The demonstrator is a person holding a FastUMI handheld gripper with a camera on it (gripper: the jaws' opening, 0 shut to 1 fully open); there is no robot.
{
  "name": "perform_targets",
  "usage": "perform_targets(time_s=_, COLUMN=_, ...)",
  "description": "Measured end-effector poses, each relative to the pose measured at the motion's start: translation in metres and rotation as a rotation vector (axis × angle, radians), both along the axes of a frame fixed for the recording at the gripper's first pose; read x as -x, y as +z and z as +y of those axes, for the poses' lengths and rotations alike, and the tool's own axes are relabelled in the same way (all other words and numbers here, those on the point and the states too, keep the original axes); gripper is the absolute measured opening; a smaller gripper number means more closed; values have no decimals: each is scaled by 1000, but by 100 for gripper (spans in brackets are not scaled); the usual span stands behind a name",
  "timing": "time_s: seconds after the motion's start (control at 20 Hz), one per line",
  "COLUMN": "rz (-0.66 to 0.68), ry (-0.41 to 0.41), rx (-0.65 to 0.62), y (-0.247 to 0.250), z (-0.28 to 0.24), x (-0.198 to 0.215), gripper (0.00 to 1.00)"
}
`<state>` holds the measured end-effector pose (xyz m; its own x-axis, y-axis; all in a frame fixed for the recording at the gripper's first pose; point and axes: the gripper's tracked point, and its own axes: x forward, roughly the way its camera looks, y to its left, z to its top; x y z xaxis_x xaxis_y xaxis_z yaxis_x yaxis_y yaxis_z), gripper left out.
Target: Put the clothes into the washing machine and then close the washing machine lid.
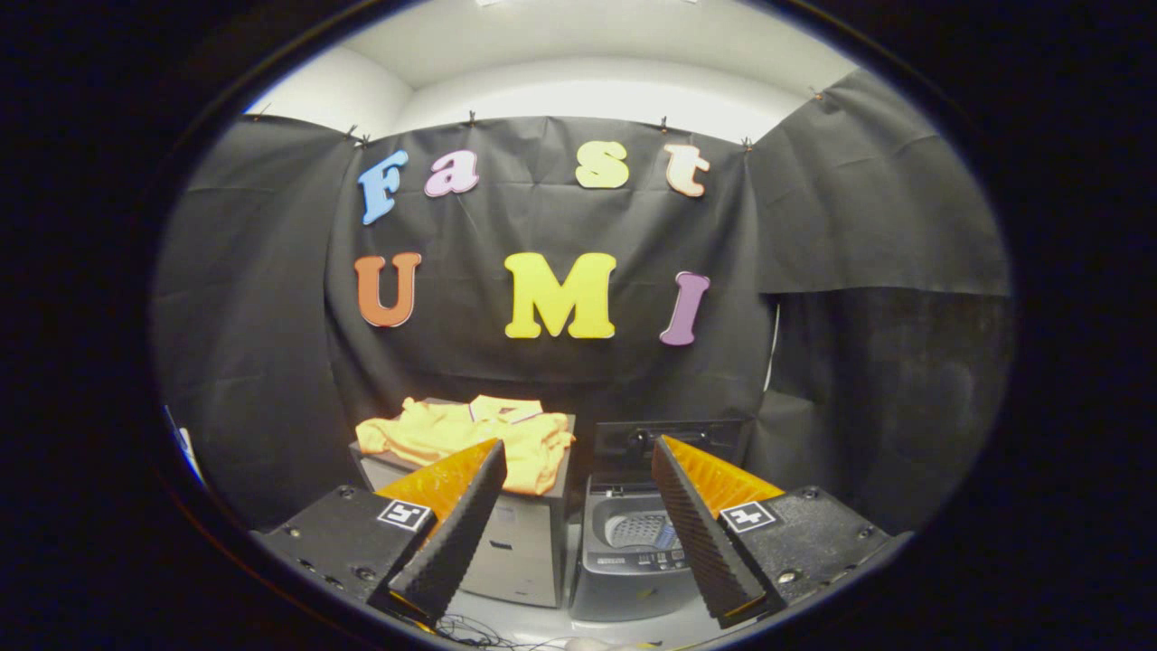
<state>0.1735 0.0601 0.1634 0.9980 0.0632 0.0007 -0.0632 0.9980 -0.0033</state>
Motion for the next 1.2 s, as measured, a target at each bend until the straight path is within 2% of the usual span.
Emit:
perform_targets(time_s=0.25, rz=35, ry=78, rx=18, y=39, z=57, x=-83, gripper=100)
perform_targets(time_s=0.5, rz=153, ry=140, rx=7, y=39, z=118, x=-168, gripper=100)
perform_targets(time_s=0.8, rz=347, ry=133, rx=-1, y=-10, z=155, x=-253, gripper=100)
perform_targets(time_s=1.2, rz=596, ry=54, rx=41, y=-105, z=168, x=-324, gripper=100)
